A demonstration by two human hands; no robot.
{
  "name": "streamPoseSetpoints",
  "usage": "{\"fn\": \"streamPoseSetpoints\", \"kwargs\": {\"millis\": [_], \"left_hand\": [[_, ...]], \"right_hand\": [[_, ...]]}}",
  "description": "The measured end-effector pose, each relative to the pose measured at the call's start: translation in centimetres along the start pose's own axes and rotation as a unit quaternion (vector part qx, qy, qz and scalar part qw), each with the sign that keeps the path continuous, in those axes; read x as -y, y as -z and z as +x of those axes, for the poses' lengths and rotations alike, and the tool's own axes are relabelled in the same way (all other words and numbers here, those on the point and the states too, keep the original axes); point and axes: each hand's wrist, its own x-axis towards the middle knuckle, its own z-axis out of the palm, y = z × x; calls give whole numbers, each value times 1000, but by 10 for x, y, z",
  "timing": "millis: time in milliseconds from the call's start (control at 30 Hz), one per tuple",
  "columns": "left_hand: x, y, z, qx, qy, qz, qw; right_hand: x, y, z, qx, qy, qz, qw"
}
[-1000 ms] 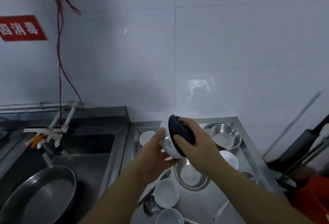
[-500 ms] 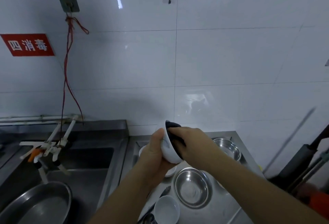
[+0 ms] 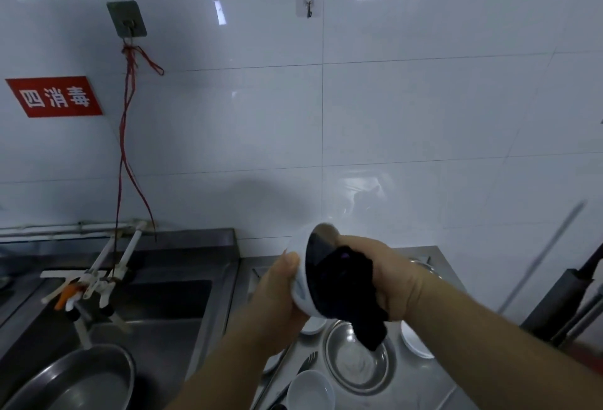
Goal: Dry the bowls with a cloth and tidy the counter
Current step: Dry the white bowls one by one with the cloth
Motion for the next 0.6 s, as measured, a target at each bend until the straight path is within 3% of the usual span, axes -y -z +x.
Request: {"fn": "streamPoseSetpoints", "kwargs": {"millis": [67, 133, 233, 300, 367, 467, 600], "left_hand": [[4, 2, -1, -11, -21, -5, 1000], [1, 0, -8, -98, -16, -26, 995], [17, 6, -5, -254, 12, 19, 967], [20, 0, -3, -298, 17, -60, 953], [17, -3, -2, -274, 37, -87, 957], [4, -3, -6, -236, 38, -99, 966], [-6, -3, -3, -274, 27, -60, 959]], "right_hand": [[-9, -9, 1, 12, 24, 89, 996], [-14, -19, 4, 3, 72, 114, 991], [-17, -34, 14, -98, 205, 5, 974], [-16, -33, 23, -218, 285, -209, 910], [-9, -26, 29, -268, 349, -400, 804], [1, -12, 30, -188, 389, -570, 699], [2, -6, 28, -106, 357, -685, 626]]}}
